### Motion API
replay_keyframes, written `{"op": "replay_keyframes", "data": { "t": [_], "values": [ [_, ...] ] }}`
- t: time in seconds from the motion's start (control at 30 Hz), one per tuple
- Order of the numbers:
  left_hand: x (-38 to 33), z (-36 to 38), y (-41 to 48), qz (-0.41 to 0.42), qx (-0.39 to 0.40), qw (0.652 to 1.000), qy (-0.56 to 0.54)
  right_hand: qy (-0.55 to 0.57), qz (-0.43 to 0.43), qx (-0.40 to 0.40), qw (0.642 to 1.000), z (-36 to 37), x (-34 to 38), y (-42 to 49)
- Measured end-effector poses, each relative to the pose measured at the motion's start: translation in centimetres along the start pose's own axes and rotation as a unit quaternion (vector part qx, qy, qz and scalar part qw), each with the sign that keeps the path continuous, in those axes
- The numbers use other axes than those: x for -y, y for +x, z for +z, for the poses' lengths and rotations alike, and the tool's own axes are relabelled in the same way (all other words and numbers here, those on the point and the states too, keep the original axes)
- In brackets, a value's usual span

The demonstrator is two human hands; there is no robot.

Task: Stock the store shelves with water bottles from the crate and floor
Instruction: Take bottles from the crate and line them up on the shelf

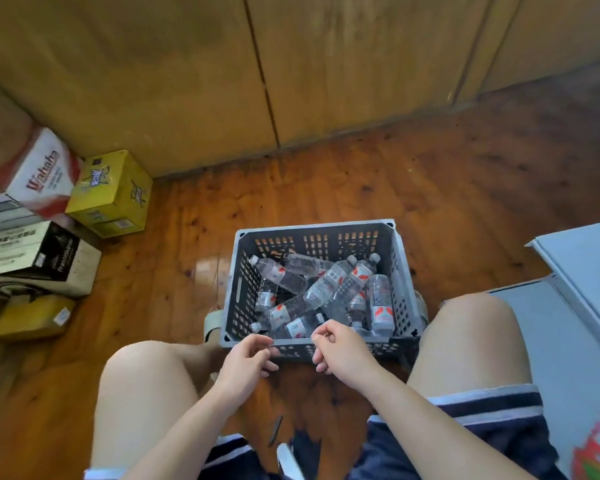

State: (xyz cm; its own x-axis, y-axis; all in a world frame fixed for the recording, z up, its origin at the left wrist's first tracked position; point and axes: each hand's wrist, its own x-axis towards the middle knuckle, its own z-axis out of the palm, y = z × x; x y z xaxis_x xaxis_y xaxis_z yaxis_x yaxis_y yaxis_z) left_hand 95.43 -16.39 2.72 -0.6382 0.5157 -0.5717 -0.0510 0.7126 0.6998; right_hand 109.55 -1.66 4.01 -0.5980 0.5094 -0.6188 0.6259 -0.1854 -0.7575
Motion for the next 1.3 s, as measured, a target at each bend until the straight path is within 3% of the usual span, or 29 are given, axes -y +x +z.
{"op": "replay_keyframes", "data": {
  "t": [0.23,0.47,0.6,0.77,0.87,1.0,1.17,1.3],
  "values": [
    [0.6,0.1,7.0,0.008,0.039,0.995,0.094,0.008,0.066,0.003,0.998,1.4,0.5,6.1],
    [1.6,1.0,16.2,-0.028,0.076,0.992,0.092,0.080,0.161,-0.085,0.980,-0.4,-2.1,16.4],
    [3.3,3.2,20.0,-0.102,0.068,0.991,0.053,0.040,0.224,-0.097,0.969,-1.7,-5.1,21.1],
    [3.0,7.7,25.3,-0.099,0.096,0.988,0.076,-0.029,0.279,-0.060,0.958,-2.5,-7.7,26.5],
    [2.1,9.8,29.3,-0.053,0.090,0.987,0.120,-0.042,0.277,-0.047,0.959,-3.0,-8.6,29.5],
    [1.8,12.6,34.3,0.046,0.159,0.961,0.224,-0.025,0.281,-0.029,0.959,-3.9,-9.3,31.6],
    [3.4,15.6,35.7,0.071,0.154,0.942,0.290,-0.014,0.287,-0.027,0.957,-5.3,-9.9,31.6],
    [3.2,14.8,34.9,0.106,0.136,0.955,0.239,-0.013,0.280,-0.037,0.959,-6.2,-9.1,30.2]
  ]
}}
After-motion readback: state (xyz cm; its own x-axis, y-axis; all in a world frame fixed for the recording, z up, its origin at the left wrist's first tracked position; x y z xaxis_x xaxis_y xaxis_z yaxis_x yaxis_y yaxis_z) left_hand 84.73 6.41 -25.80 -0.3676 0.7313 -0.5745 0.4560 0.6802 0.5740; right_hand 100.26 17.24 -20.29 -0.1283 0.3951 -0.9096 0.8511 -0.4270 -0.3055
